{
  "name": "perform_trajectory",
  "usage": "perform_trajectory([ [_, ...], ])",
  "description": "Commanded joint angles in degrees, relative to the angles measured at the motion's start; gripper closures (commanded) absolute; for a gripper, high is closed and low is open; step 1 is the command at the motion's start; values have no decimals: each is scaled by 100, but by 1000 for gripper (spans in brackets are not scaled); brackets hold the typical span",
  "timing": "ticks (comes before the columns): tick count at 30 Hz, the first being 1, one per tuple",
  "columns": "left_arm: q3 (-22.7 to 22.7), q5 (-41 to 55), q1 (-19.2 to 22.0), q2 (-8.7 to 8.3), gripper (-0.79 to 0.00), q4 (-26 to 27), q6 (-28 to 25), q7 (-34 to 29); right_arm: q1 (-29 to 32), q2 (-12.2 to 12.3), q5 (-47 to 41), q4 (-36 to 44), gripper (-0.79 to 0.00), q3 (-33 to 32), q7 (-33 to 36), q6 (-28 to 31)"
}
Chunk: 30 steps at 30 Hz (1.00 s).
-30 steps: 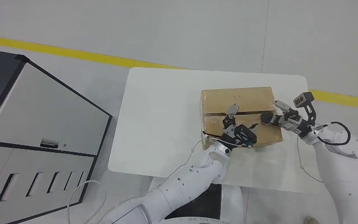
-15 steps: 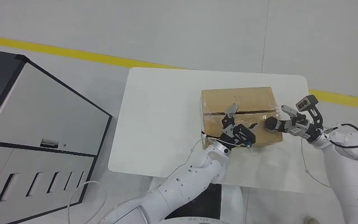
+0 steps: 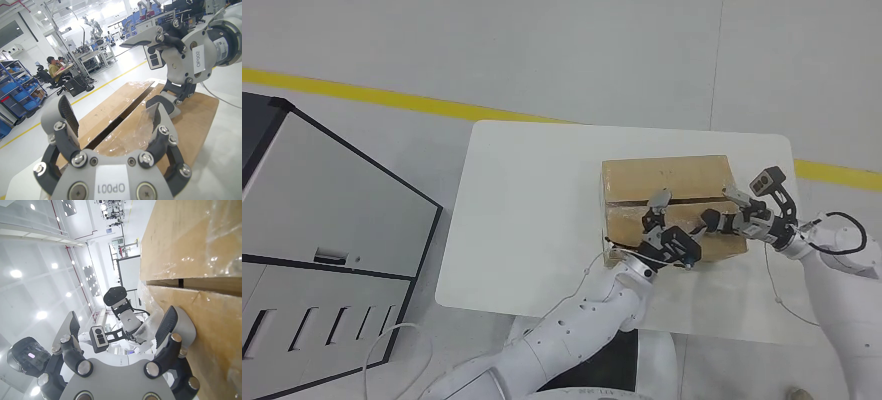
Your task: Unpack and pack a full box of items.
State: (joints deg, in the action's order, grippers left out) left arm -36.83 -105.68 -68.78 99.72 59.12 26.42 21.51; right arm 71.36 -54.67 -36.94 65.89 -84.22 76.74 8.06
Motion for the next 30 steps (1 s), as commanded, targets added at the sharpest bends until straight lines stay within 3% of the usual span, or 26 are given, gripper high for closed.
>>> perform_trajectory([
  [1,30,4,3,-3,-785,23,7,6,-17,-1,8,-23,-785,20,14,-3],
  [21,61,92,147,67,-785,-150,-33,69,176,85,114,-93,-785,-140,140,-180],
  [30,-371,56,178,-2,-785,37,274,112,113,113,322,-157,-785,-80,222,-283],
])
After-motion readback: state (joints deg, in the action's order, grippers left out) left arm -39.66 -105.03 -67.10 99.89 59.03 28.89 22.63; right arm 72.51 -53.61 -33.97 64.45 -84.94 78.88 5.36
